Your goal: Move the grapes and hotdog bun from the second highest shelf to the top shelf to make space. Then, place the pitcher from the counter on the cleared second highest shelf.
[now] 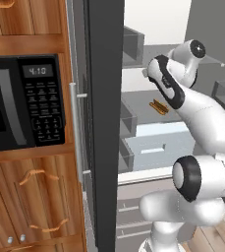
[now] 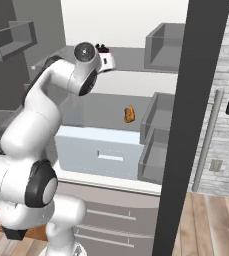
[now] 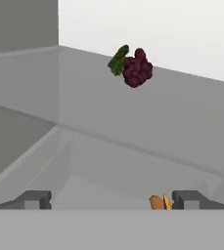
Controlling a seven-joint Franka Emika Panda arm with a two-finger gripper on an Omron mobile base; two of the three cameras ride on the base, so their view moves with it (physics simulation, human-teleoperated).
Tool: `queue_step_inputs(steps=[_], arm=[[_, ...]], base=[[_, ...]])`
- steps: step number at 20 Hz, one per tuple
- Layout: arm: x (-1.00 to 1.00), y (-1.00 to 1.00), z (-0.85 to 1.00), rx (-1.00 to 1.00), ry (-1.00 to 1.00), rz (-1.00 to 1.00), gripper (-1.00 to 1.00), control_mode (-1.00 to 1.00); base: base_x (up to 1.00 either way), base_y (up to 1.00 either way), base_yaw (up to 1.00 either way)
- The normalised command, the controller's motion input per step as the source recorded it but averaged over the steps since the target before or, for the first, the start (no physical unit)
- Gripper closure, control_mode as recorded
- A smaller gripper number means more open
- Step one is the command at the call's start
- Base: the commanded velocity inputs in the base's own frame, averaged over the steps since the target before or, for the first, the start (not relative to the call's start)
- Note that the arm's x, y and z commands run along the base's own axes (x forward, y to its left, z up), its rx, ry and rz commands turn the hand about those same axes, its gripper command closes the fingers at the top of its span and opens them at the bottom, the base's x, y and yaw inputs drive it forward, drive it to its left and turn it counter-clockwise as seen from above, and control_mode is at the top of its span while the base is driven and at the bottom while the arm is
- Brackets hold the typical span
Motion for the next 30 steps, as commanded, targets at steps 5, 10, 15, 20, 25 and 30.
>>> queue_step_inputs(steps=[5, 10, 15, 20, 25, 30], arm=[[-1.00, -0.53, -0.05, 0.00, 0.09, -0.07, -1.00, -1.00], [-0.79, -0.53, -0.41, -0.03, 0.12, -0.09, -1.00, -1.00], [-0.28, -0.29, -0.65, -0.08, 0.11, -0.06, -1.00, -1.00], [0.08, -0.04, -0.50, -0.01, 0.05, -0.01, -1.00, -1.00], [0.42, 0.00, -0.27, 0.00, 0.02, 0.00, -1.00, -1.00], [0.56, 0.00, -0.22, 0.00, 0.06, 0.00, -1.00, -1.00]], base=[[0.00, 0.00, 0.00], [0.00, 0.00, 0.00], [0.00, 0.00, 0.00], [0.00, 0.00, 0.00], [0.00, 0.00, 0.00], [0.00, 0.00, 0.00]])
